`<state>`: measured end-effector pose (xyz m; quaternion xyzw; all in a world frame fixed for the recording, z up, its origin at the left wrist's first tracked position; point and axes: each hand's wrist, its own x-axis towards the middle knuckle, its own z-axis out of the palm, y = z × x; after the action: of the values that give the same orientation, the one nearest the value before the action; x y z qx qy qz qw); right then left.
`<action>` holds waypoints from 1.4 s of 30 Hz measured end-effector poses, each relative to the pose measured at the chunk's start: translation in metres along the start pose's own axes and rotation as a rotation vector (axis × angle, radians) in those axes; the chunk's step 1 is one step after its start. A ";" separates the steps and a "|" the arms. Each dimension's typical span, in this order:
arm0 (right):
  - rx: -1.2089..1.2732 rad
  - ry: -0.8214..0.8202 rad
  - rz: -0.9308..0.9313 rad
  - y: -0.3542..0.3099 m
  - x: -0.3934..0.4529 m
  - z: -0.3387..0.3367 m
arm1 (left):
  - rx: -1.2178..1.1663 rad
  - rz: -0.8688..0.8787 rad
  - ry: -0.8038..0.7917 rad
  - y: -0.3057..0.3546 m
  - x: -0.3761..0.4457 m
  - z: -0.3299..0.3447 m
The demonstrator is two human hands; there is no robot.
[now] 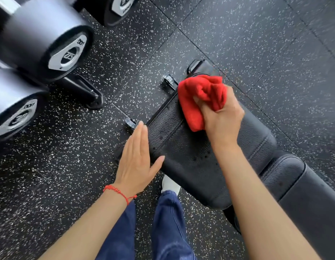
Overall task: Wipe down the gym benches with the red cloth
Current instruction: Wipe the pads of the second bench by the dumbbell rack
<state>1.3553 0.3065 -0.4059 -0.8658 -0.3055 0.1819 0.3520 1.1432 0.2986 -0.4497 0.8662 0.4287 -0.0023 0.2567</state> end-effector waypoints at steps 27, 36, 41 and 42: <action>0.115 0.294 0.419 0.031 -0.066 -0.021 | 0.181 0.278 0.099 0.036 0.080 0.003; 0.174 0.391 0.641 0.012 -0.096 -0.010 | 0.130 0.304 0.139 0.032 0.080 0.003; 0.210 0.416 0.718 0.002 -0.101 -0.008 | 0.127 0.300 0.139 0.031 0.080 0.004; 0.218 0.432 0.733 -0.002 -0.101 -0.006 | 0.128 0.303 0.138 0.031 0.080 0.004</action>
<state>1.2824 0.2383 -0.3902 -0.8931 0.1235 0.1406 0.4091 1.2177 0.3407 -0.4573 0.9335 0.3091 0.0685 0.1684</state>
